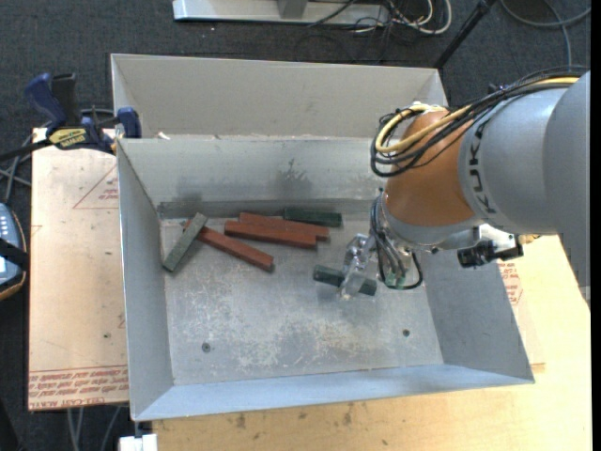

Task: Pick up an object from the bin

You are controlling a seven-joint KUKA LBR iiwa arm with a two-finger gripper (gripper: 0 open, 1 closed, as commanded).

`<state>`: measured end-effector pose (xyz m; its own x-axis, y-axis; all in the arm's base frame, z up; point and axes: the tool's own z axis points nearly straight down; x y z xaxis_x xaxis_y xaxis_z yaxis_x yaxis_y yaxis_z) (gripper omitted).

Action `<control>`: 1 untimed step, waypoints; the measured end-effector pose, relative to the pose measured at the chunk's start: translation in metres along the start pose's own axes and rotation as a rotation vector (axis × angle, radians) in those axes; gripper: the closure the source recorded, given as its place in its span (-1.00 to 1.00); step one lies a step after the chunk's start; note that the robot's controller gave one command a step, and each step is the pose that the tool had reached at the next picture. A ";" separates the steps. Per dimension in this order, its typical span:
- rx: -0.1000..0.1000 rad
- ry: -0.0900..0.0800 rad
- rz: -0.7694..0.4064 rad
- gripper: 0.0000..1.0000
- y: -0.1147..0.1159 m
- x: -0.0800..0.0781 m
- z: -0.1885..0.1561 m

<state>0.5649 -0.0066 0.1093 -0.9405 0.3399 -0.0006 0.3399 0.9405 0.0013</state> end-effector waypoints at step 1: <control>0.000 0.000 -0.001 1.00 0.000 0.000 -0.015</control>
Offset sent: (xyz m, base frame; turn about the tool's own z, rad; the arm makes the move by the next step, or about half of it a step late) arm 0.0002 -0.0002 0.0172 0.0000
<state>0.5644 -0.0065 0.1247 -0.9407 0.3393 -0.0002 0.3393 0.9407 0.0010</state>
